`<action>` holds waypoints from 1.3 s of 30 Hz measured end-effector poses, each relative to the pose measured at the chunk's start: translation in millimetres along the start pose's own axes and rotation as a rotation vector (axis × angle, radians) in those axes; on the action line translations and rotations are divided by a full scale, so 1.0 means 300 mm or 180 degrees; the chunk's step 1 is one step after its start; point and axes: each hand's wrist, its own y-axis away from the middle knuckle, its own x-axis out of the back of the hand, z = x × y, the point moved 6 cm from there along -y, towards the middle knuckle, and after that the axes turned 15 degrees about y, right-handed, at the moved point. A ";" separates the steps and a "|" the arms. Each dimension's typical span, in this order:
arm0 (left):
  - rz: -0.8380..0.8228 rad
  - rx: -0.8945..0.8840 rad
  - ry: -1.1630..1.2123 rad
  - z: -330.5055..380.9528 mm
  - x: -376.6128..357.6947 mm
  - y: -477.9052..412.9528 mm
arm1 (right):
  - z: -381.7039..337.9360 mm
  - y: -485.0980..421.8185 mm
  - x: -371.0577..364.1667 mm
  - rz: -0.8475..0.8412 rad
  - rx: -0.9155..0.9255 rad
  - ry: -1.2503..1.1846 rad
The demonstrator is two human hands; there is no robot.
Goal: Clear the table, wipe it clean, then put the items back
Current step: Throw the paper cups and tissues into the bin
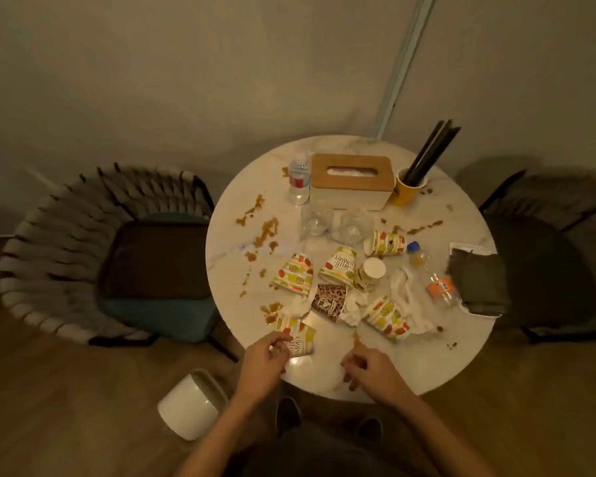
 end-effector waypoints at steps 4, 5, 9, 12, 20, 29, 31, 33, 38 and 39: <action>0.0315 0.0135 -0.0062 -0.045 0.077 -0.099 | -0.021 -0.019 -0.011 0.0080 -0.0043 0.0096; 0.0296 0.0172 -0.0058 -0.061 0.085 -0.124 | -0.028 -0.026 -0.014 0.0137 -0.0020 0.0101; -0.0159 0.0485 -0.0312 -0.099 0.062 -0.166 | -0.054 -0.058 -0.036 0.0293 0.0056 0.0327; -0.0522 0.0622 -0.0434 -0.108 0.027 -0.172 | -0.084 -0.082 -0.061 0.0294 0.0163 0.0459; -0.1001 0.0097 -0.0609 -0.058 -0.017 -0.151 | -0.111 -0.104 -0.091 0.0589 0.0107 0.0299; -0.0724 -0.0322 -0.0819 0.051 -0.024 -0.264 | 0.005 -0.101 -0.031 0.0689 -0.0401 -0.0409; -0.0638 -0.0558 -0.1441 0.082 -0.033 -0.292 | 0.029 -0.086 -0.009 0.0808 -0.0523 -0.0422; -0.0789 -0.0533 -0.1928 0.067 -0.057 -0.315 | 0.054 -0.068 0.003 0.0825 -0.0658 -0.0471; -0.1144 -0.0365 -0.2662 -0.009 -0.108 -0.321 | 0.102 -0.036 -0.003 0.0710 -0.0924 -0.0576; -0.1151 -0.0415 -0.2715 -0.020 -0.113 -0.316 | 0.108 -0.031 -0.010 0.0685 -0.0948 -0.0575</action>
